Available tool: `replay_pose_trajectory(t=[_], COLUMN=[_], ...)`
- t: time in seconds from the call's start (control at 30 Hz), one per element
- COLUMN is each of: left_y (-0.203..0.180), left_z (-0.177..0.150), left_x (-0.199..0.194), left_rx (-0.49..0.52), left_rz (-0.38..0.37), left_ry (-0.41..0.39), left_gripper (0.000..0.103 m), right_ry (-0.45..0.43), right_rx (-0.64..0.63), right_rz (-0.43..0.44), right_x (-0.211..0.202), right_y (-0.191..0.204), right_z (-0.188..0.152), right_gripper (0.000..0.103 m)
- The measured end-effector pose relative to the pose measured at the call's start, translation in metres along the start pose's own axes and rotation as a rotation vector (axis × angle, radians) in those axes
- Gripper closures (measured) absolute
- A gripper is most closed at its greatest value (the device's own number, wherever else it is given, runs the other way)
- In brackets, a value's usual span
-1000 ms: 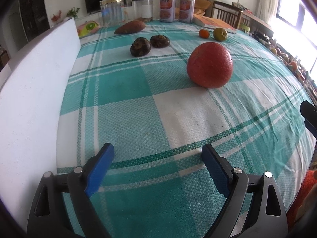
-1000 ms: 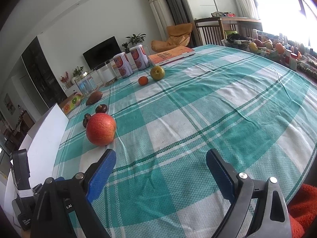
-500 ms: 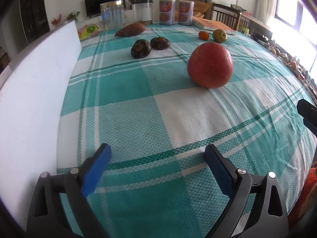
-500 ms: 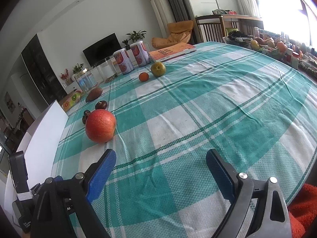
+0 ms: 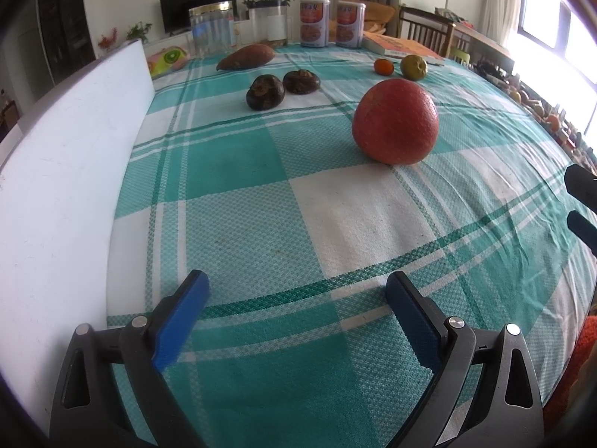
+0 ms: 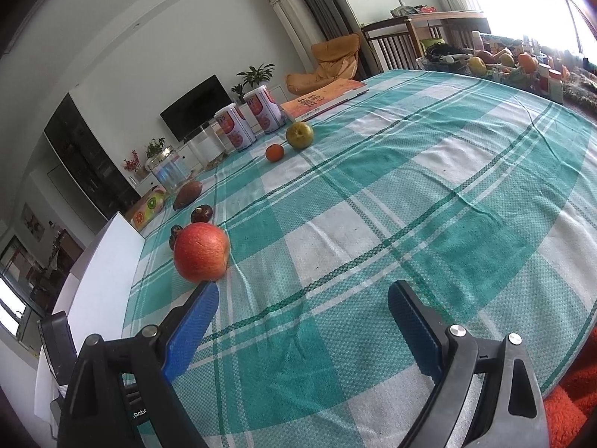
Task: Organize fruits
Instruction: 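Move the right tool toward the red apple, then grasp the red apple with the right tool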
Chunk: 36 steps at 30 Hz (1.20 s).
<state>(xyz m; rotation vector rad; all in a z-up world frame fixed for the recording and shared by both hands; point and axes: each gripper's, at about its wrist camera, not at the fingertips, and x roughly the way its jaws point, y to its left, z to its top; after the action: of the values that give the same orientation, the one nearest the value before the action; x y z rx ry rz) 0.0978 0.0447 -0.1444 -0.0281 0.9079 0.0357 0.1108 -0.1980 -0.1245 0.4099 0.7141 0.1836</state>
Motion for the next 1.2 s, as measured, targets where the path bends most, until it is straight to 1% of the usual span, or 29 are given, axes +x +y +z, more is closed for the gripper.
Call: replay_pose_trajectory(t=[0.1,0.17,0.2,0.3,0.43,0.47,0.5,0.53,0.6,0.63,0.7,0.73,0.77,0.8,0.87,0.93,1.0,1.07,1.13,1.17,1.2], left_y=[0.0,0.0,0.0,0.0,0.0,0.0,0.0,0.0,-0.001,-0.001,-0.001,-0.001,-0.001,-0.001,-0.001,-0.001,-0.001,-0.001,-0.001,-0.001,-0.001], left_z=[0.0,0.0,0.0,0.0,0.0,0.0,0.0,0.0,-0.001,0.0,0.0,0.0,0.001,0.0,0.001,0.002,0.002,0.002,0.003,0.003,0.002], left_x=[0.0,0.0,0.0,0.0,0.0,0.0,0.0,0.0,0.0,0.0,0.0,0.0,0.001,0.0,0.001,0.001,0.001,0.001,0.001,0.002,0.002], left_rx=[0.0,0.0,0.0,0.0,0.0,0.0,0.0,0.0,0.0,0.001,0.001,0.001,0.002,0.002,0.002,0.003,0.002,0.002,0.002,0.002,0.002], left_rz=[0.0,0.0,0.0,0.0,0.0,0.001,0.001,0.001,0.002,0.002,0.002,0.003,0.003,0.003,0.005,0.006,0.006,0.006,0.009,0.01,0.011], left_ry=[0.0,0.0,0.0,0.0,-0.001,-0.001,-0.001,-0.001,-0.001,-0.001,-0.001,-0.001,-0.001,-0.001,-0.001,-0.001,0.0,0.0,0.0,0.0,-0.001], left_gripper=[0.006,0.006,0.006,0.006,0.006,0.006,0.006,0.006,0.006,0.006,0.006,0.006,0.006,0.006,0.006,0.006,0.006,0.006,0.005,0.005,0.005], right_ry=[0.052,0.116,0.153,0.264,0.352,0.38,0.386,0.382,0.391,0.395,0.403,0.399,0.391,0.381,0.356,0.323,0.276,0.249,0.218,0.21,0.215], right_rx=[-0.064,-0.075,-0.068,-0.036,-0.027,-0.003,0.037,0.065,0.09,0.136,0.255,0.299,0.322,0.322,0.281,0.225,0.171,0.187,0.233,0.229,0.212], right_rz=[0.092,0.149,0.156,0.157,0.031,0.027,0.071,0.124,0.147,0.192,0.312,0.354,0.386,0.398,0.363,0.354,0.3,0.269,0.276,0.287,0.281], right_x=[0.021,0.044,0.057,0.099,0.138,0.144,0.146,0.144,0.138,0.134,0.125,0.12,0.114,0.11,0.102,0.094,0.084,0.078,0.075,0.074,0.073], right_y=[0.029,0.048,0.056,0.076,0.09,0.085,0.08,0.075,0.064,0.053,0.025,0.011,-0.002,-0.013,-0.028,-0.033,-0.034,-0.046,-0.062,-0.064,-0.062], right_z=[0.007,0.016,0.021,0.031,0.036,0.036,0.036,0.037,0.038,0.039,0.037,0.037,0.037,0.038,0.041,0.044,0.047,0.044,0.041,0.041,0.042], right_gripper=[0.011,0.011,0.011,0.011,0.011,0.017,0.033,0.042,0.042,0.042,0.042,0.042,0.042,0.043,0.043,0.041,0.037,0.037,0.036,0.039,0.038])
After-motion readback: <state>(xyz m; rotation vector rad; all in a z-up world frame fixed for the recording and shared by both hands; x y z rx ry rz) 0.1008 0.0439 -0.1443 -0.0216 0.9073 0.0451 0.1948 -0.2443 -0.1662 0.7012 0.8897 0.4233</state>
